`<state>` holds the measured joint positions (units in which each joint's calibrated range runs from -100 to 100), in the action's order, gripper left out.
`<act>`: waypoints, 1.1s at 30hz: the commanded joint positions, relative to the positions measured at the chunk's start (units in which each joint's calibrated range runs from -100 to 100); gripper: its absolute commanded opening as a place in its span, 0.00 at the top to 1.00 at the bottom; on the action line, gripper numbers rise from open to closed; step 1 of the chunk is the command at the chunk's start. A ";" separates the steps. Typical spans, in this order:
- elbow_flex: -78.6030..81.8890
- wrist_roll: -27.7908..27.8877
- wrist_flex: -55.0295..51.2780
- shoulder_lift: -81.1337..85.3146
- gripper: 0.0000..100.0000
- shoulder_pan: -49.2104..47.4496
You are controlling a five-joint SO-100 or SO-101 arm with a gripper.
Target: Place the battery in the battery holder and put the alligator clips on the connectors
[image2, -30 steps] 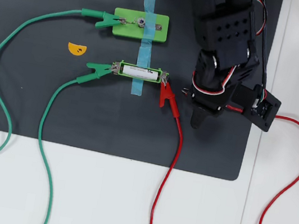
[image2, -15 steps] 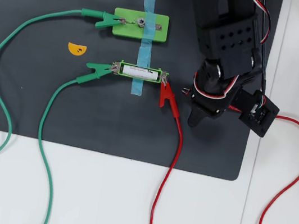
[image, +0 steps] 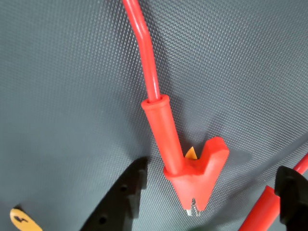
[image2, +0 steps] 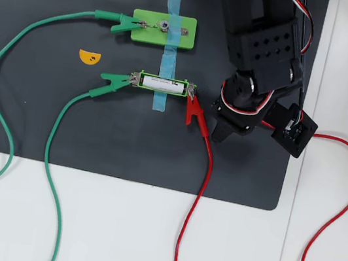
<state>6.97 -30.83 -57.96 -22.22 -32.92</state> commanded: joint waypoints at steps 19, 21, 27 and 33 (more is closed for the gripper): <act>0.48 1.95 -0.01 -0.03 0.74 -2.56; 0.31 1.95 -0.01 -0.03 0.74 -3.47; -0.22 1.95 0.50 0.23 0.74 -3.57; -0.22 1.95 4.46 -0.03 0.74 -3.27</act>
<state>7.06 -29.03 -54.78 -22.13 -35.72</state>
